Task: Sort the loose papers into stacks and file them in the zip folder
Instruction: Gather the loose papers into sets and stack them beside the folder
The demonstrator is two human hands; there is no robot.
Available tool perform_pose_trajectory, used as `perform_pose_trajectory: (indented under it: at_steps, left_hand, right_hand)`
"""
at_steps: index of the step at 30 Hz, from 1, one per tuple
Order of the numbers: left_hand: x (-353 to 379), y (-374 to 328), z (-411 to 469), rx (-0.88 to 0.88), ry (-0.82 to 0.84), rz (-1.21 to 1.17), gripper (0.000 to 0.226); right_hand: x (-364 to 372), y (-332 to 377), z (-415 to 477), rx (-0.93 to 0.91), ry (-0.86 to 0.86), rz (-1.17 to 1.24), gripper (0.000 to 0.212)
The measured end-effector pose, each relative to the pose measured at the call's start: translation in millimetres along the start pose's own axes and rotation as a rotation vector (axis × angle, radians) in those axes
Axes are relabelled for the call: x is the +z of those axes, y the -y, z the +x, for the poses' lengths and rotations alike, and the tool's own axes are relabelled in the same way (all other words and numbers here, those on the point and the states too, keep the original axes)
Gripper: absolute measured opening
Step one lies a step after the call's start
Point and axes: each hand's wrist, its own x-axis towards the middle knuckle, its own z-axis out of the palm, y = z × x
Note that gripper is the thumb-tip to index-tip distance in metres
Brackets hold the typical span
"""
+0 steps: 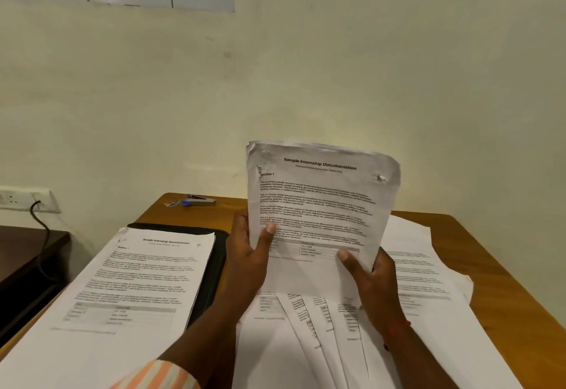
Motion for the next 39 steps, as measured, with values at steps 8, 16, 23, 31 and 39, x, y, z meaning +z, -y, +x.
perform_pose_trajectory:
  at_steps: [8,16,23,31,39]
  left_hand:
    - [2,18,-3,-0.136,0.056,0.047,0.04]
    - [-15,32,17,-0.246,-0.059,0.159,0.033]
    - [-34,65,30,-0.558,-0.131,0.129,0.037]
    - [-39,73,38,-0.638,-0.281,0.034,0.03]
    - [-39,79,40,-0.653,-0.362,0.008,0.034]
  right_hand:
    - [-1,-10,1,0.036,0.024,0.01,0.046]
    - [-12,-18,14,-0.054,-0.17,-0.466,0.022]
    - [-55,-51,31,0.319,-0.217,-1.307,0.06]
    - [-52,-57,29,0.335,-0.221,-1.303,0.061]
    - [-11,-30,18,-0.01,-0.053,-0.985,0.055]
